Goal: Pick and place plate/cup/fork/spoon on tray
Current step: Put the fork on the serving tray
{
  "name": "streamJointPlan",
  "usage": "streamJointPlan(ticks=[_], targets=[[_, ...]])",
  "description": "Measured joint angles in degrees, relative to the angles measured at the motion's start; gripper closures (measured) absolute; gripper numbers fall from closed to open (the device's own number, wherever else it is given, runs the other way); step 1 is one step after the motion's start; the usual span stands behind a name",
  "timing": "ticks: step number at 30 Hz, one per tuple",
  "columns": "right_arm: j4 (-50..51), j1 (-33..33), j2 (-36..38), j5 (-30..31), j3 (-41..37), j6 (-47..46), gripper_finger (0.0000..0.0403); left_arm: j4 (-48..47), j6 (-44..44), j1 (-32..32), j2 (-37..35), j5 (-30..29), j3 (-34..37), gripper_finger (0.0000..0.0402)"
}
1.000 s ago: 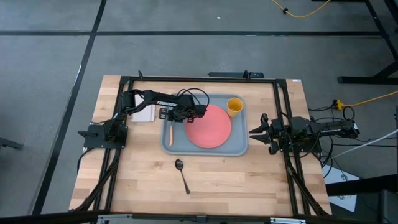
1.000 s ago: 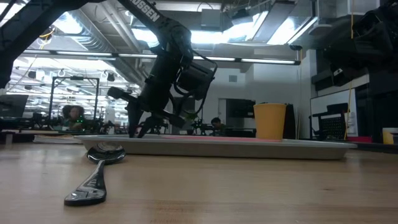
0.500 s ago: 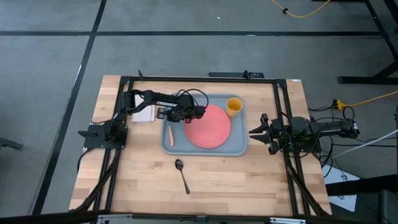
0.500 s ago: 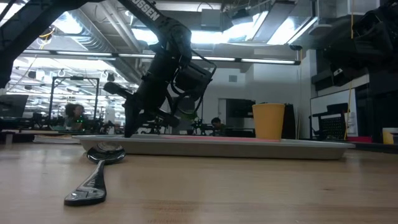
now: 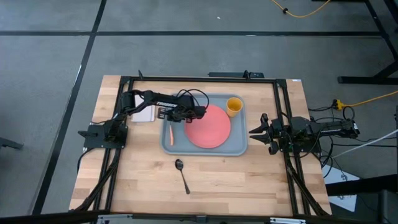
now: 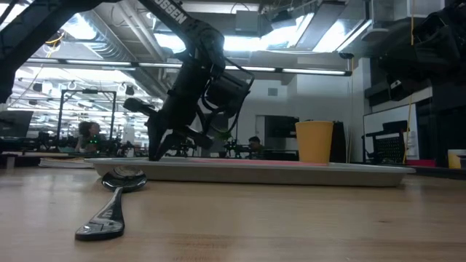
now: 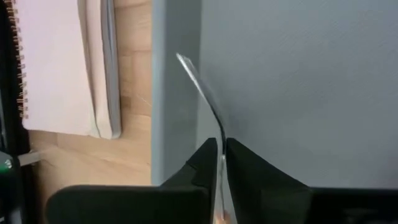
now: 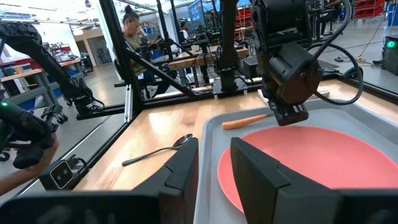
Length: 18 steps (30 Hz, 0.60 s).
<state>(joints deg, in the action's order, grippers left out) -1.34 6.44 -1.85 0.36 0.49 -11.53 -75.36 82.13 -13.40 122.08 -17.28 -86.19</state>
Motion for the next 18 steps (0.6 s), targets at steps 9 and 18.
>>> streamJointPlan(ticks=[9,18], targets=[[0.0,-0.01,0.0,0.0,0.0,0.0,0.0304,-1.48,0.19,0.3,0.0,0.15,0.0,0.0393],[0.0,0.0,0.0,0.0,0.0,0.0,0.0304,1.04,0.21,0.46,0.0,0.14,0.0,0.0369]])
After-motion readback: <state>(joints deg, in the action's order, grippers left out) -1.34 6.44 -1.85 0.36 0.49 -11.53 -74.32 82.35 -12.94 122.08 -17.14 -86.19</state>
